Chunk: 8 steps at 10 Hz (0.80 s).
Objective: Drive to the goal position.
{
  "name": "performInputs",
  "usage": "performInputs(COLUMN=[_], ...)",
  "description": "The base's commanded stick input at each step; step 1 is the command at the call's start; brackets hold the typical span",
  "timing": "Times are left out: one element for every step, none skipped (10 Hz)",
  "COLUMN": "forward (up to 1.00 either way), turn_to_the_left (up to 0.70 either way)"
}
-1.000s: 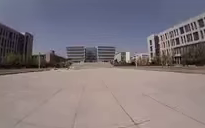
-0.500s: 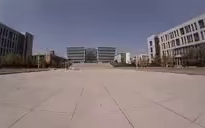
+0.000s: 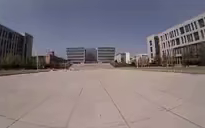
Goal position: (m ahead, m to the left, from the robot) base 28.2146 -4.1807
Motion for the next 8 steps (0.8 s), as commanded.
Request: performInputs(forward=[0.7,0.7,0.7,0.7,0.7,0.7,0.7,0.7], turn_to_the_left=[0.0,0.0,0.0,0.0,0.0,0.0,0.0,0.0])
